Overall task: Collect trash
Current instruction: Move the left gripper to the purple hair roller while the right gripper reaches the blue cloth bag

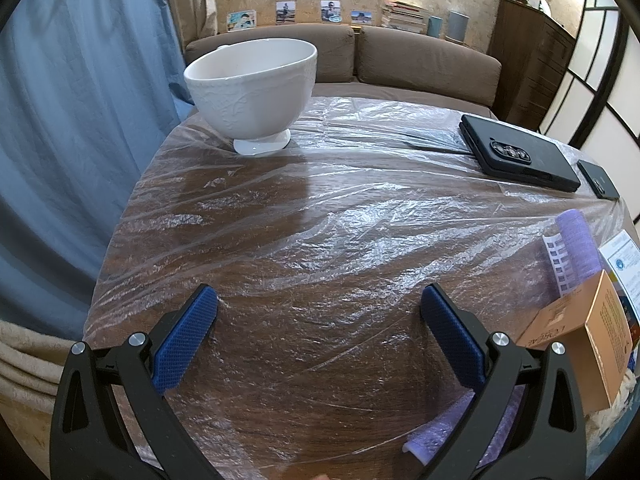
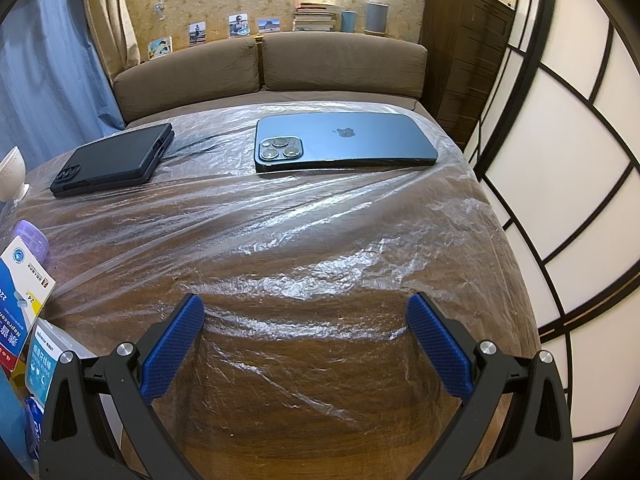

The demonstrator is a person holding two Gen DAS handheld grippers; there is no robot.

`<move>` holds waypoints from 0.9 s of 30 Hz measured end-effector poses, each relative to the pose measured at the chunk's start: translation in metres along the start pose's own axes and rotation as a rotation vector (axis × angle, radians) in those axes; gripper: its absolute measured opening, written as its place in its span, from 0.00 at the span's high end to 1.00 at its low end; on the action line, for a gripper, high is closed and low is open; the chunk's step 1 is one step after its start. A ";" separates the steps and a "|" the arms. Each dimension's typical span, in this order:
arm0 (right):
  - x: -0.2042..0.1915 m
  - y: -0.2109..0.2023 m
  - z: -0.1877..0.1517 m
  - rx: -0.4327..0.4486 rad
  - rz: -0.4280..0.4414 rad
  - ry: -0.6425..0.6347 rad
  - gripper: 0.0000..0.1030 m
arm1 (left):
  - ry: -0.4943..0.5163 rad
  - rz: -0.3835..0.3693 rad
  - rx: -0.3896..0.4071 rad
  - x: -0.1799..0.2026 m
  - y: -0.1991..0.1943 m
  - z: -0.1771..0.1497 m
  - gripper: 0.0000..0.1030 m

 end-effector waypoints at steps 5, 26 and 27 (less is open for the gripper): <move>0.002 -0.043 0.007 0.095 0.143 0.156 0.04 | 0.035 -0.032 0.069 -0.013 -0.037 0.006 0.01; -0.144 -0.129 -0.033 0.133 0.523 0.216 0.04 | 0.361 -0.231 -0.040 0.046 -0.047 -0.057 0.01; -0.144 -0.133 -0.034 0.134 0.515 0.212 0.04 | 0.359 -0.238 -0.040 0.046 -0.047 -0.057 0.01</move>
Point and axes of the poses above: each gripper's, at about its wrist camera, not at the fingertips, and y roughly the way its jaws point, x to its right, z to its top, the point moved 5 cm from there along y, roughly the way its jaws point, and after that the axes turned 12 degrees about -y, right-handed, at the moved point
